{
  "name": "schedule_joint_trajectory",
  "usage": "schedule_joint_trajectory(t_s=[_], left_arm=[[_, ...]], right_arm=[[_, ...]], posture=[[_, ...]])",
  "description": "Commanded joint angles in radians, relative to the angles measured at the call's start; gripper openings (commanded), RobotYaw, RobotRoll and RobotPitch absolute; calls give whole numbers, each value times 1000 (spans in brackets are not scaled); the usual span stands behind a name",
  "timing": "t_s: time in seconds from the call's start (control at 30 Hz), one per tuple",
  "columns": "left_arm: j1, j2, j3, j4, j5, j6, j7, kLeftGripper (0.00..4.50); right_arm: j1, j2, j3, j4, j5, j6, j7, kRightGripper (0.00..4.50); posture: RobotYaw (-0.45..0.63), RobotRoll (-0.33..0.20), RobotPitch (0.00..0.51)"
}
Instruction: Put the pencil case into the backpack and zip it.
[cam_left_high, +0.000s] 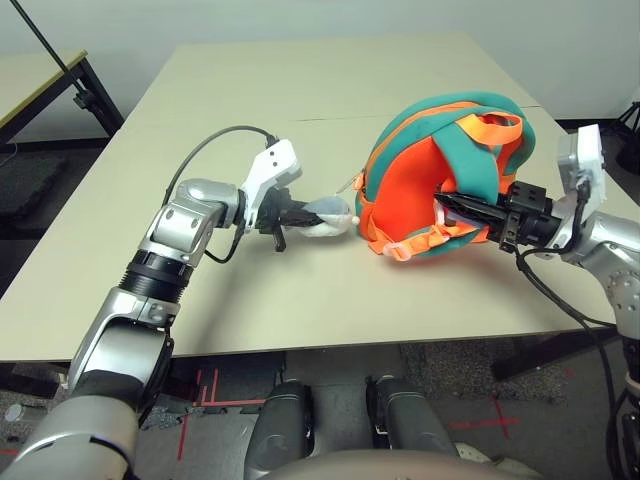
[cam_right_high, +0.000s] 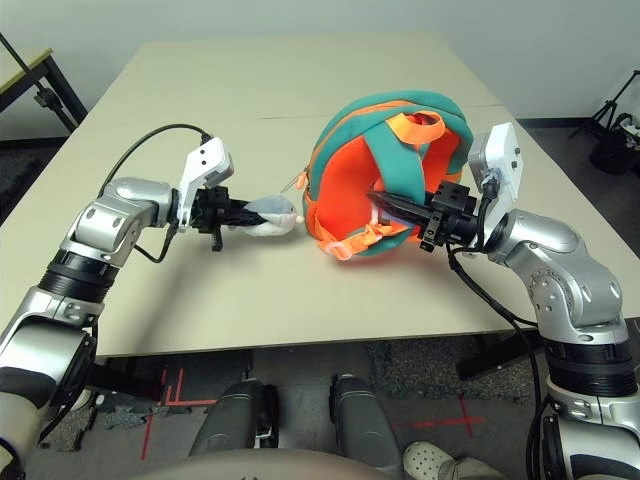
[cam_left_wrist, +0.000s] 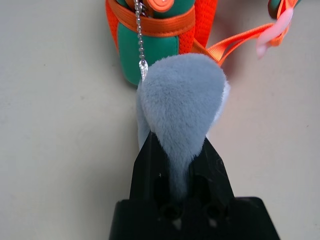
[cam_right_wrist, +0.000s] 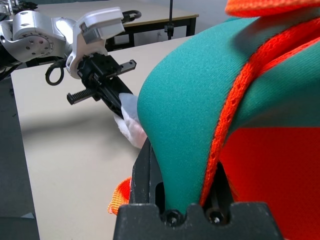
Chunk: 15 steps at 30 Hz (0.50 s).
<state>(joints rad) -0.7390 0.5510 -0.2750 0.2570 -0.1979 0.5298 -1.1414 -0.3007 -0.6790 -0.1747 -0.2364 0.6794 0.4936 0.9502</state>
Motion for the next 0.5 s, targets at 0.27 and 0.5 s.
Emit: schedule_joint_trajectory(t_s=[0.27, 0.5], left_arm=[[11, 13, 10, 37, 24, 13, 6, 170], [10, 65, 89, -28, -60, 125, -20, 2435]], right_arm=[[7, -17, 21, -20, -15, 6, 14, 105], [33, -158, 28, -53, -23, 61, 106, 1981]], posture=[[34, 0, 78], [51, 0, 77]])
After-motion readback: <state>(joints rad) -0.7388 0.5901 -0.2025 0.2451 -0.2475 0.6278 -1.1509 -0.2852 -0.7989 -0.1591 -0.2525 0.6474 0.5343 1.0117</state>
